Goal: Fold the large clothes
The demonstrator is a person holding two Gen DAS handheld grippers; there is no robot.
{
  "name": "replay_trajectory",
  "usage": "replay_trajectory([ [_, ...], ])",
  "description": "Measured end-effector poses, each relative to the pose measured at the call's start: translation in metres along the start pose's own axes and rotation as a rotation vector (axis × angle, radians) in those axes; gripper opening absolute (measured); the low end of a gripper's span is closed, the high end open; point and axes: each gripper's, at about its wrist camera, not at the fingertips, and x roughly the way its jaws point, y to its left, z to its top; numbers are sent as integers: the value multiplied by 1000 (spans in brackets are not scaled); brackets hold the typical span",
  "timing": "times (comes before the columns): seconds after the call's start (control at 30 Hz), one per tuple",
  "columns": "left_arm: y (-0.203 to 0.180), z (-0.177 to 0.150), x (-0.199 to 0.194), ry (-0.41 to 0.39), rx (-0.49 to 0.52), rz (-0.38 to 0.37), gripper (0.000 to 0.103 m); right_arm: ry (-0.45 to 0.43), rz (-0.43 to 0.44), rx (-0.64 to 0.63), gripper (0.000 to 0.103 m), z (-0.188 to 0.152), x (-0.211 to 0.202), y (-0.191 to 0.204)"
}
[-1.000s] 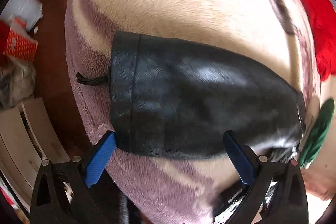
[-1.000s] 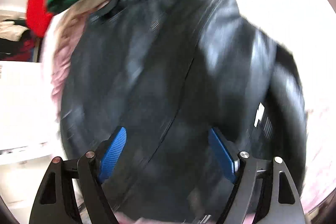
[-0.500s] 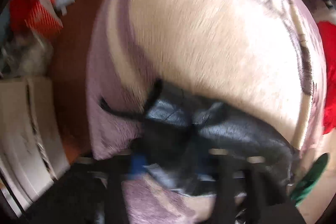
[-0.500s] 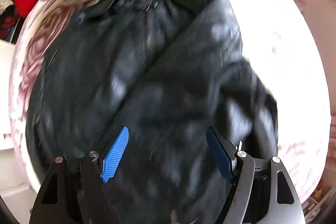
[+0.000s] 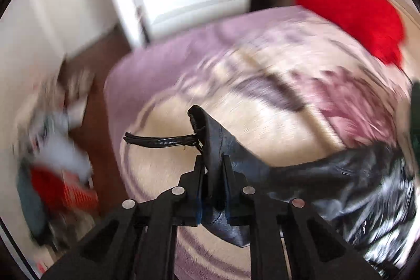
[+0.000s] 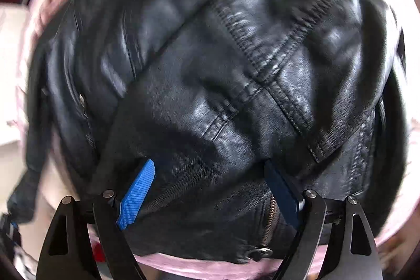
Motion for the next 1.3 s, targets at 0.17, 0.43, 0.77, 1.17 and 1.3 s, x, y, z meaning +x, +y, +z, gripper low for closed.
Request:
replay_trajectory([
  [0.17, -100, -11, -74, -213, 293, -103, 7, -53, 153, 72, 87, -50, -38, -51],
  [0.43, -310, -165, -164, -282, 871, -491, 7, -121, 205, 247, 87, -123, -101, -200],
  [0.77, -392, -369, -158, -105, 1489, -655, 13, -98, 169, 483, 87, -192, -121, -388],
  [1.17, -334, -289, -149, 269, 1205, -742, 93, -56, 290, 354, 87, -140, -137, -390],
  [1.3, -305, -202, -100, 246, 979, -583, 93, -57, 394, 289, 87, -85, -135, -340],
])
